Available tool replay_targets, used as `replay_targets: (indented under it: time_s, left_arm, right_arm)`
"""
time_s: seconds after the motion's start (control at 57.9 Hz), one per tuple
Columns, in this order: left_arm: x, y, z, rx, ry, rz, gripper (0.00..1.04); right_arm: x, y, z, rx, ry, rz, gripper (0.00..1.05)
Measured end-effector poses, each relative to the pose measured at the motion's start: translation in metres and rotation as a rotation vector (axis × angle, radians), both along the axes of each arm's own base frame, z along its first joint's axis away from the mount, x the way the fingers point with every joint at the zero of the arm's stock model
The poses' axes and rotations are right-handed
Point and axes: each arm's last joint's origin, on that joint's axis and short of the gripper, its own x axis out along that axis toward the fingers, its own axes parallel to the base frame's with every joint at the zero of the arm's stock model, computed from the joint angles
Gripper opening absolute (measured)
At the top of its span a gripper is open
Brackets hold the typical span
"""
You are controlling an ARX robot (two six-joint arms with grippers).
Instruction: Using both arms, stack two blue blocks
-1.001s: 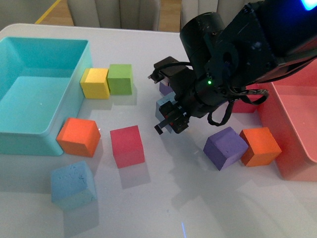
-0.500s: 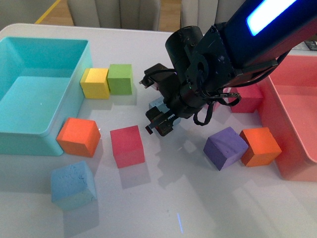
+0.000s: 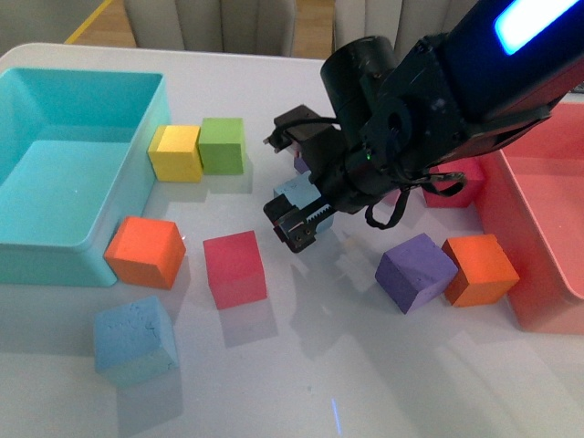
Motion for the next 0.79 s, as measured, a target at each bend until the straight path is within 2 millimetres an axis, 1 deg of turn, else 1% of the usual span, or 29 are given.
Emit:
replay_targets:
  time_s: [0.086,0.104,0.155,0.224,0.311,0.362,0.397,0.449,0.518,0.535,0.587,0.604,0.639,0.656,0.69,0.708,0.794]
  left_arm:
    - [0.000,0.000,0.000,0.000,0.000,0.000,0.96]
    - [0.000,0.000,0.000,0.000,0.000,0.000,0.96]
    - [0.000,0.000,0.000,0.000,0.000,0.000,0.96]
    - [0.000,0.000,0.000,0.000,0.000,0.000,0.96]
    - [0.000,0.000,0.000,0.000,0.000,0.000,0.96]
    - [0.000,0.000,0.000,0.000,0.000,0.000,0.96]
    - [0.000,0.000,0.000,0.000,0.000,0.000,0.96]
    - [0.000,0.000,0.000,0.000,0.000,0.000,0.96]
    - [0.000,0.000,0.000,0.000,0.000,0.000,0.96]
    - [0.000,0.000,0.000,0.000,-0.001,0.000,0.96]
    - [0.000,0.000,0.000,0.000,0.000,0.000,0.96]
    - [0.000,0.000,0.000,0.000,0.000,-0.001,0.96]
    - [0.000,0.000,0.000,0.000,0.000,0.000,0.96]
    - [0.000,0.000,0.000,0.000,0.000,0.000,0.96]
    - [0.000,0.000,0.000,0.000,0.000,0.001,0.96]
    - [0.000,0.000,0.000,0.000,0.000,0.002,0.96]
    - [0.000,0.000,0.000,0.000,0.000,0.001,0.96]
  right_arm:
    - [-0.012,-0.014,0.026,0.050,-0.070,-0.036,0.96]
    - [-0.012,-0.015,0.028,0.054,-0.075,-0.040,0.96]
    - [-0.029,-0.032,0.049,0.095,-0.136,-0.079,0.96]
    - [-0.046,-0.048,0.065,0.125,-0.170,-0.119,0.96]
    - [-0.076,-0.074,0.085,0.164,-0.199,-0.175,0.96]
    - [-0.089,-0.084,0.093,0.179,-0.214,-0.197,0.96]
    - [-0.093,-0.087,0.097,0.187,-0.226,-0.205,0.96]
    - [-0.095,-0.088,0.103,0.198,-0.241,-0.208,0.96]
    - [-0.096,-0.088,0.102,0.200,-0.246,-0.219,0.95]
    - [-0.096,-0.088,0.100,0.197,-0.260,-0.235,0.94]
    - [-0.100,-0.094,0.091,0.221,-0.426,-0.412,0.84]
    - [-0.102,-0.095,0.090,0.225,-0.452,-0.435,0.82]
    - [-0.111,-0.103,0.085,0.254,-0.529,-0.511,0.75]
    - [-0.114,-0.105,0.084,0.262,-0.544,-0.522,0.74]
    - [-0.124,-0.114,0.084,0.299,-0.602,-0.547,0.67]
    - [-0.126,-0.116,0.085,0.310,-0.615,-0.552,0.65]
    - [-0.145,-0.132,0.094,0.362,-0.680,-0.568,0.49]
